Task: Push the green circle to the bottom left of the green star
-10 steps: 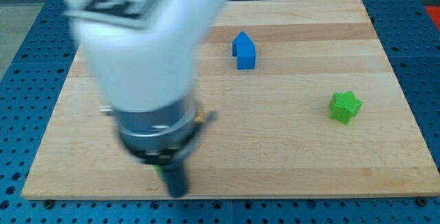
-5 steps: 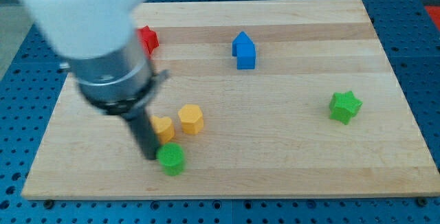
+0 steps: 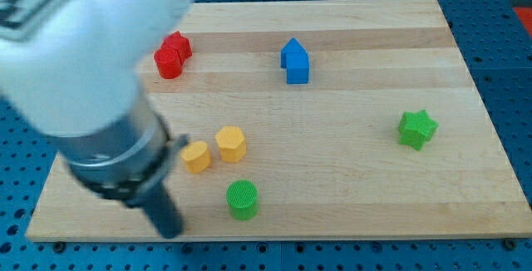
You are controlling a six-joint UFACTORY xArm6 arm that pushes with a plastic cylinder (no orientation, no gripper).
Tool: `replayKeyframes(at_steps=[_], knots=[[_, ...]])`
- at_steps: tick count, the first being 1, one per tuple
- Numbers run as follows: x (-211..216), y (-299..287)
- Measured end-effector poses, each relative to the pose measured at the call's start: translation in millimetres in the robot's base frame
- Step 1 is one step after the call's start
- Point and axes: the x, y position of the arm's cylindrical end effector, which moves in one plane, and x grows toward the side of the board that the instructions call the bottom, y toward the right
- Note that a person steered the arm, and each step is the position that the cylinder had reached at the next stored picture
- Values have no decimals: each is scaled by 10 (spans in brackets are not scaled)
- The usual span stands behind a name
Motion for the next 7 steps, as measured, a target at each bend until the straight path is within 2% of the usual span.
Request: replayKeyframes(at_steps=[2, 3, 4, 5, 6, 7], knots=[[-217, 1272], [-190, 1316], [3, 1115], [-38, 665], [-218, 691], [-473, 1304]])
